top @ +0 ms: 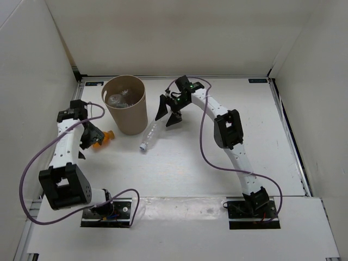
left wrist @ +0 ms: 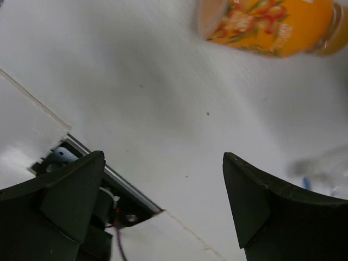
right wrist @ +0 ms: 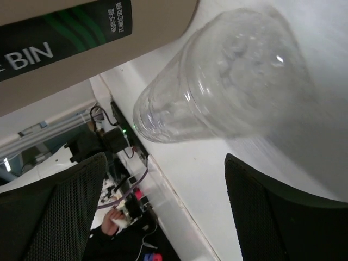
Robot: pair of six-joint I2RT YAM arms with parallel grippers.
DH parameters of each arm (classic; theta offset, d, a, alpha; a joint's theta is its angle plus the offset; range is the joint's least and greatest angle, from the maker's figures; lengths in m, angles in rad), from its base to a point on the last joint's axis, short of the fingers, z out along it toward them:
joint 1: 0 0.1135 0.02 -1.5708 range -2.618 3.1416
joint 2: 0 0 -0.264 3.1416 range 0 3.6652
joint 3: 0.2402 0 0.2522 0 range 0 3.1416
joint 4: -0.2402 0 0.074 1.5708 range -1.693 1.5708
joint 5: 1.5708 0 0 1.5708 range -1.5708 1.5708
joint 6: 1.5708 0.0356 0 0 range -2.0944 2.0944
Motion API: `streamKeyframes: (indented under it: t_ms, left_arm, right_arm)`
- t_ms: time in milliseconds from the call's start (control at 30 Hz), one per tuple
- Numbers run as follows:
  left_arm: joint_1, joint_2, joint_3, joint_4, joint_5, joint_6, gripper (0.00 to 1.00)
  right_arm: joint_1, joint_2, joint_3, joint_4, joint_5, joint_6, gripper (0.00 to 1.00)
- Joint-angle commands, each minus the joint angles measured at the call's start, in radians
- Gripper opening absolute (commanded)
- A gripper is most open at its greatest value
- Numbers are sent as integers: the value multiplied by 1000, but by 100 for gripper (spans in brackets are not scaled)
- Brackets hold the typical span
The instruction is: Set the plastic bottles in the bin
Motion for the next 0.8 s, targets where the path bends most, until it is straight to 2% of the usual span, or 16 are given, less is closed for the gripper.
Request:
streamKeyframes:
  t_ms: [0, 167, 200, 300, 433, 600, 767]
  left_arm:
    - [93, 34, 72, 85, 10, -148, 100]
    - [135, 176, 172, 148, 53, -361, 100]
    - [133, 197, 239, 149, 54, -437, 100]
    - [126, 310, 341, 168, 91, -525, 100]
    - [78, 468, 531, 157, 97, -594, 100]
    - [52, 614, 646, 55, 85, -714, 100]
    - [38, 675, 702, 16, 82, -774, 100]
  right_arm:
    - [-46, -120, 18, -37, 76, -50, 90]
    - [-100, -167, 42, -111, 155, -149, 90]
    - [-113, -184, 41, -123, 159, -172, 90]
    - [-152, -216, 23, -157, 176, -210, 90]
    - [-210, -241, -43, -177, 175, -232, 90]
    - [-297, -270, -111, -180, 140, -241, 90]
    - [-360, -287, -143, -182, 121, -238, 90]
